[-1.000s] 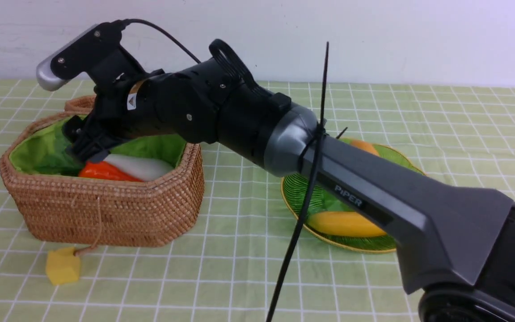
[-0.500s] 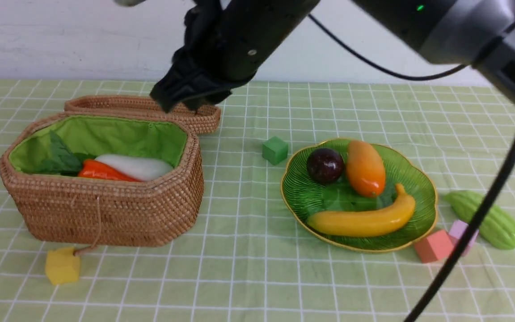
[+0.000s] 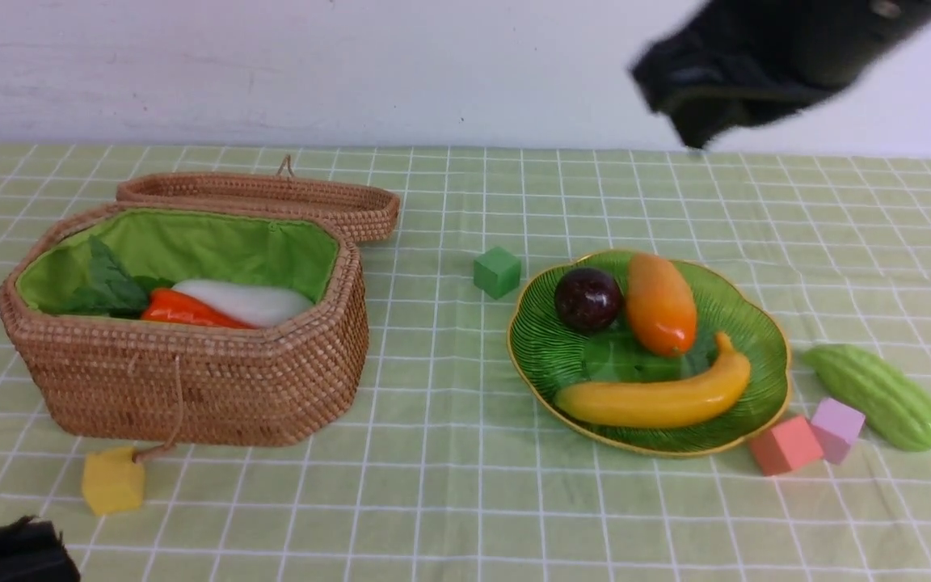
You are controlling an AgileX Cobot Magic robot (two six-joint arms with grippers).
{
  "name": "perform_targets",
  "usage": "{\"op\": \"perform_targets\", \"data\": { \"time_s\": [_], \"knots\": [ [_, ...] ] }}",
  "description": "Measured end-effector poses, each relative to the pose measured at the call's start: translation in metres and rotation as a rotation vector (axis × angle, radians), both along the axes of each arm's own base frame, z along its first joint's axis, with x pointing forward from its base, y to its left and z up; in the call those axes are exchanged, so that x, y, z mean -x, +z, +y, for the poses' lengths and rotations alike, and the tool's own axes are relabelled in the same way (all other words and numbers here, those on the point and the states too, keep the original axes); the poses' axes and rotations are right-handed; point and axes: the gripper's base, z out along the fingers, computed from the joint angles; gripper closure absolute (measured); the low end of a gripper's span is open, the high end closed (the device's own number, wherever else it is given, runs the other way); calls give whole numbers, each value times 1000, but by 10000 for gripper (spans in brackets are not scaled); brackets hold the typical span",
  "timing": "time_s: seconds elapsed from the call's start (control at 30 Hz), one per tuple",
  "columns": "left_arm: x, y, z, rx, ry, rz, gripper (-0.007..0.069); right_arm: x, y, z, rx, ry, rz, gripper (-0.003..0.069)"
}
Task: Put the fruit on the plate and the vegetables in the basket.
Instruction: Take a chayote with your right arm and place it on the basket on the left.
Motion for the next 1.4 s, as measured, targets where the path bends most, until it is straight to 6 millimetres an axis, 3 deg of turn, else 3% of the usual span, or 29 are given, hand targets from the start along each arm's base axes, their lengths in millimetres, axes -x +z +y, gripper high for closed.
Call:
{"op": "perform_targets", "data": {
  "time_s": [0.03, 0.07, 0.1, 0.2, 0.43, 0.6, 0.7, 0.8, 0.83, 0.97, 1.1, 1.4],
  "knots": [
    [0, 0, 0, 0, -1, -1, 585, 0, 0, 0, 0, 0, 0, 669],
    [-1, 0, -1, -5, -2, -3, 585, 6, -20, -28, 33, -81, 61, 669],
    [-1, 0, -1, -6, -1, -3, 585, 9, -29, -42, 43, -128, 89, 669],
    [-1, 0, -1, -4, -1, -5, 585, 12, -53, -68, 57, -222, 169, 664],
    [-1, 0, -1, 0, -3, -3, 588, -3, -86, -100, 36, -358, 293, 612],
    [-2, 0, -2, -13, -6, -17, 588, -34, -112, -106, 28, -365, 322, 452],
    [-3, 0, -3, -19, -7, -10, 588, -54, -134, -109, 121, -303, 321, 307],
    [-3, 0, -3, -19, -8, -9, 588, -67, -149, -113, 204, -272, 311, 223],
    [-3, 0, -3, -19, -8, -9, 588, -81, -163, -122, 250, -273, 306, 144],
    [-3, 0, -3, -19, -8, -9, 589, -109, -190, -144, 252, -273, 345, 31],
    [-3, 0, -3, -19, -9, -8, 589, -136, -211, -168, 141, -264, 386, 15],
    [-3, 0, -3, -16, -10, -6, 589, -160, -245, -189, 59, -254, 451, 62]
  ]
}}
